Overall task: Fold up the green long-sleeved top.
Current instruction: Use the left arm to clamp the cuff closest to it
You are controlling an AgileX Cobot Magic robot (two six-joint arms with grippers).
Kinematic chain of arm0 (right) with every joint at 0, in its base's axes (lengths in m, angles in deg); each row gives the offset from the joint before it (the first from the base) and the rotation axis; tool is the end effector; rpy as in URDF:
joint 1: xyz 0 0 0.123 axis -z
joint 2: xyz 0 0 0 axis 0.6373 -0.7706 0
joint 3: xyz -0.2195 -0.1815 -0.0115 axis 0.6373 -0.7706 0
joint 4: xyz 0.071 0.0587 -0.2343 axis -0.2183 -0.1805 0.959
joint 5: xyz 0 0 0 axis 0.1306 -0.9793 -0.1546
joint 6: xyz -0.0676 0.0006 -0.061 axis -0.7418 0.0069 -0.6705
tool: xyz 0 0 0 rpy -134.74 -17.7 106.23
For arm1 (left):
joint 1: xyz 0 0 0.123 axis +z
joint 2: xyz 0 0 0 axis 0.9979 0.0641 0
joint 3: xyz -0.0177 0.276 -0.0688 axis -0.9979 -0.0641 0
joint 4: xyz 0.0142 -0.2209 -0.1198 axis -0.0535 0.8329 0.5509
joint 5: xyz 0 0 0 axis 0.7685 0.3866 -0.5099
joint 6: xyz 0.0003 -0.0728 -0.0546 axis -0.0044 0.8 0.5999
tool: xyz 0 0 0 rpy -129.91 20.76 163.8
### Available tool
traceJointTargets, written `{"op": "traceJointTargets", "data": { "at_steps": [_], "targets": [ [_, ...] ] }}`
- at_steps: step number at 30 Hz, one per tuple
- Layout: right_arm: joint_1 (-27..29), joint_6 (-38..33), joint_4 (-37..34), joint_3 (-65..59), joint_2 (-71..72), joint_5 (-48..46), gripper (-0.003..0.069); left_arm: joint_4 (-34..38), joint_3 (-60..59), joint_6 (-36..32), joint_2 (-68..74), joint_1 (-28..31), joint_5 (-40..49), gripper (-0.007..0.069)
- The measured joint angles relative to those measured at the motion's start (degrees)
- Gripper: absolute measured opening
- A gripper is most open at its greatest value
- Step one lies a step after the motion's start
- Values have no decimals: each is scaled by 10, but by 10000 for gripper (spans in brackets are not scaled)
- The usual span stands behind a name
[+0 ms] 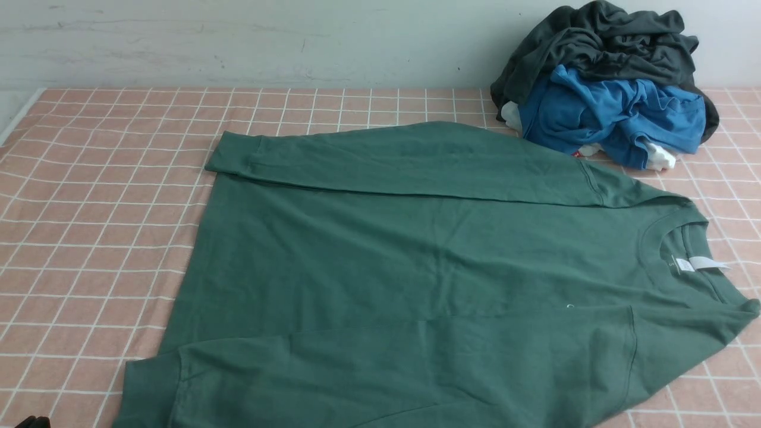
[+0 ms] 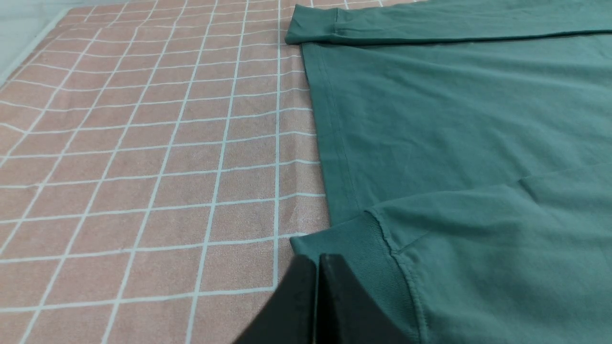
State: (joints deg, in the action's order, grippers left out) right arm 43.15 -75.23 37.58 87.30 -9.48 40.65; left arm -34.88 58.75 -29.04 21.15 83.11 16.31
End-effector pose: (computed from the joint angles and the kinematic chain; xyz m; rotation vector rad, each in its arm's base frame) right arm 0.0528 -0.0058 0.1738 0.0507 1.8533 -0.0882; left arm 0.0528 -0.0046 0.1728 0.1019 1.8563 -0.0266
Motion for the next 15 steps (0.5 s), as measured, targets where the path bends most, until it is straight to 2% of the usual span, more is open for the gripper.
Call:
{"op": "traceJointTargets", "data": {
  "at_steps": [5,8,10,15],
  "targets": [
    [0,0,1,0,0,2,-14,-1,-2,0,0,0,-18,-3],
    [0,0,-1,-3,0,41,-14,-2,-4,0,0,0,-84,-3],
    [0,0,-1,-4,0,93,-14,-2,-4,0,0,0,-154,-3],
    [0,5,-1,-4,0,330,-14,-2,-4,0,0,0,-336,-3]
  ]
}}
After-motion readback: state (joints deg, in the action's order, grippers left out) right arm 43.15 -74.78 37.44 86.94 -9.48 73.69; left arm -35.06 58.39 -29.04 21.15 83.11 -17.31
